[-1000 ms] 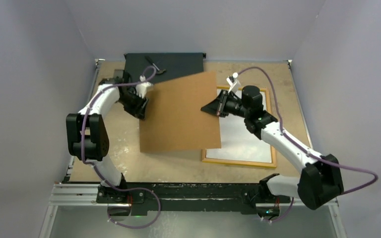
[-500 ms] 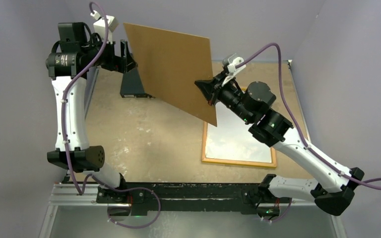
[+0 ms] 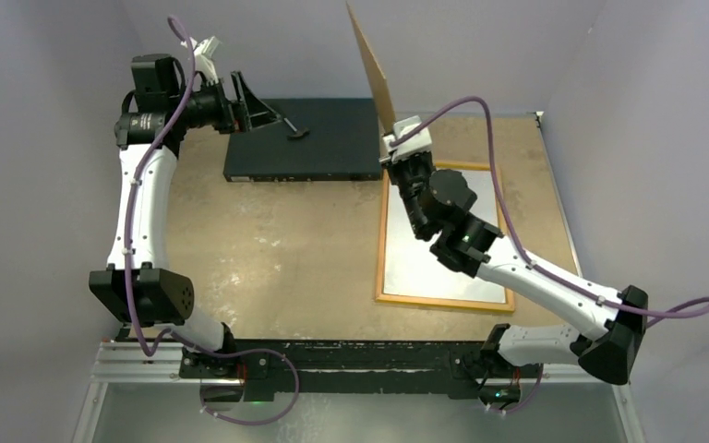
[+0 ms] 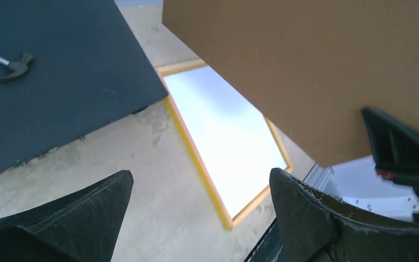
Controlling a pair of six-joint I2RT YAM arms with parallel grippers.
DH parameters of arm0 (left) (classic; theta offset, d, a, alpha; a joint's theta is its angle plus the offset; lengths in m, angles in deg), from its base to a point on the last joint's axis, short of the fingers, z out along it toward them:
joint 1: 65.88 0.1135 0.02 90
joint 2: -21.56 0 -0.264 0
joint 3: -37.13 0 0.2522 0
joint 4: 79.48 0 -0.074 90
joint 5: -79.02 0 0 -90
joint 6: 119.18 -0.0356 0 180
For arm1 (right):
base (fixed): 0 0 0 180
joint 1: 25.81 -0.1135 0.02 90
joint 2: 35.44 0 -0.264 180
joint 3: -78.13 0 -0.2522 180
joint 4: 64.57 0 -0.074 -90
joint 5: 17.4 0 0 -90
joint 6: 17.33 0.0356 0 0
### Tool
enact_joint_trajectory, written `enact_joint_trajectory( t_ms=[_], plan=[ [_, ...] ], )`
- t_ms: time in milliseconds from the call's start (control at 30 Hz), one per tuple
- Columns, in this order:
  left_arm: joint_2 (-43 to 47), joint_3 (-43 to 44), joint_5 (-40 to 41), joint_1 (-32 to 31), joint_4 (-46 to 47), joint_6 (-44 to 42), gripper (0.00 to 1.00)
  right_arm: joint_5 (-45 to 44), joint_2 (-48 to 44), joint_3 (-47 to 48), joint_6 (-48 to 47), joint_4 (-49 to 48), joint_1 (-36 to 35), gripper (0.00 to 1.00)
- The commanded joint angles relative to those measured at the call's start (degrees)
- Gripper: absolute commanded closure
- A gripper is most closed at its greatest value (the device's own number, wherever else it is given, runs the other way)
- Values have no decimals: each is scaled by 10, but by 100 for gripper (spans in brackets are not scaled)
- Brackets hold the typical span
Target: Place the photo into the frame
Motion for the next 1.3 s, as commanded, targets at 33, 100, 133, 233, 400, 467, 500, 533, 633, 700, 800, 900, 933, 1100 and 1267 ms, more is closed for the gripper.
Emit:
enact_joint_trajectory(
  t_ms=[33,100,133,233,400,467,500,533,633,700,800,900,933,1100,1267],
  plan=[
    [4,-35,-13,2,193,147,4,-107,28,-33,-214,-249,-57,100],
    [0,-45,-3,2,215,161,4,-129,49,-54,-260,-297,-76,100],
    [0,-48,-2,2,222,164,4,-143,60,-63,-286,-316,-87,100],
    [0,-53,-20,2,255,187,3,-175,91,-98,-360,-410,-120,100],
    [-8,-97,-28,2,273,207,2,-207,153,-126,-460,-538,-165,100],
    [-23,-107,-19,2,249,185,1,-209,182,-132,-477,-557,-188,100],
    [-34,-112,-17,2,238,172,1,-215,195,-135,-484,-571,-197,100],
    [-40,-120,-18,2,234,168,1,-218,207,-138,-491,-584,-205,100],
    [-54,-149,-23,2,231,158,1,-223,237,-145,-484,-596,-228,100],
    [-56,-163,-25,2,232,153,1,-225,256,-147,-476,-600,-238,100],
    [-52,-176,-24,2,238,148,0,-228,280,-142,-471,-612,-248,100],
    [-52,-173,-27,2,236,148,0,-224,299,-133,-463,-603,-254,100],
    [-52,-172,-28,2,235,146,0,-222,304,-130,-461,-600,-256,100],
    [-45,-181,-24,6,237,141,0,-218,319,-121,-436,-576,-259,100],
    [-33,-183,-18,27,243,148,0,-224,318,-134,-418,-573,-259,100]
  ],
)
